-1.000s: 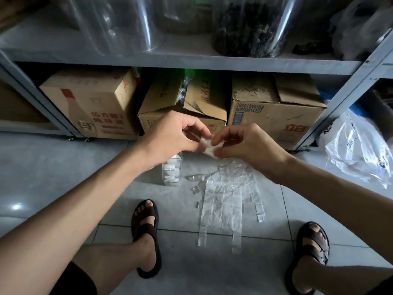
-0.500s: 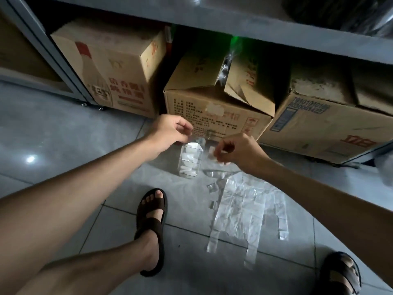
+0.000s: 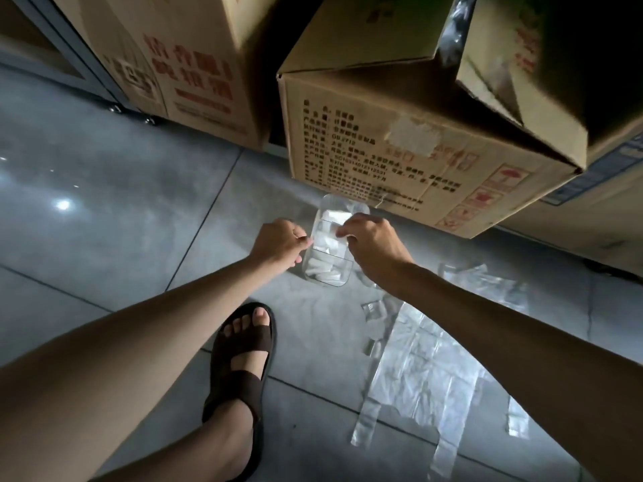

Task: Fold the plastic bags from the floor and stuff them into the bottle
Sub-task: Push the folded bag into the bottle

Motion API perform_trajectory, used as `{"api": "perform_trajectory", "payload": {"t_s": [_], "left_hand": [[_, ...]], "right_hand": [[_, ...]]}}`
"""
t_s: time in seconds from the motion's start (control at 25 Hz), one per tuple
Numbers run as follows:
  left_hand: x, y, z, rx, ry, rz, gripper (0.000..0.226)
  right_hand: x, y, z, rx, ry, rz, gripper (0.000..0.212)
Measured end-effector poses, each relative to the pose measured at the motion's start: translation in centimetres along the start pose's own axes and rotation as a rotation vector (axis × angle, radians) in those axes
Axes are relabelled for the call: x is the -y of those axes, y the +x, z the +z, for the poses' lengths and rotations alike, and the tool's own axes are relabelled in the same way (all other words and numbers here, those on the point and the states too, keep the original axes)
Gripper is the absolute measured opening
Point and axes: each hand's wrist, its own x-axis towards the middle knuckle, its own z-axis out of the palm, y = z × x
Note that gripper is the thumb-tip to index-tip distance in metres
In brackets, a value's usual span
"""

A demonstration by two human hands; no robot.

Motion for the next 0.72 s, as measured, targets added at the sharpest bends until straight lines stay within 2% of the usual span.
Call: {"api": "perform_trajectory", "payload": {"t_s": [0.12,0.2,0.28,0.36,0.44,0.48,0.6,0.72], "left_hand": [[0.7,0.8,0.9,-0.012,0.054,0.054,0.017],[1.0,1.1,1.0,-0.017,0.048,0.065,0.014],[1.1,1.2,0.8,-0.027,0.094,0.126,0.021],[1.0,1.2,0.4,-0.03,0.213,0.206,0.023],[0.8,1.2,0.4,-0.029,0.287,0.231,0.02],[0.7,1.3,0.4,-0.029,0.306,0.223,0.018],[0.6,1.4,0.5,-0.035,0.31,0.185,0.015],[0.6,1.3,0.5,-0.041,0.292,0.15,0.016]], "right_hand": [[0.0,1.0,1.2,0.032,-0.012,-0.035,0.039],[-0.1,0.3,1.6,0.1,-0.045,-0.083,0.04],[-0.4,-1.0,2.2,0.182,-0.093,-0.098,0.04],[-0.5,-2.3,3.1,0.224,-0.275,-0.175,0.036],[0.2,-3.5,4.0,0.176,-0.521,-0.312,0.024],[0.7,-4.0,4.2,0.15,-0.565,-0.339,0.023],[0.5,-4.8,5.7,0.067,-0.521,-0.363,0.022],[0.9,-5.3,6.5,0.171,-0.373,-0.223,0.022]]}}
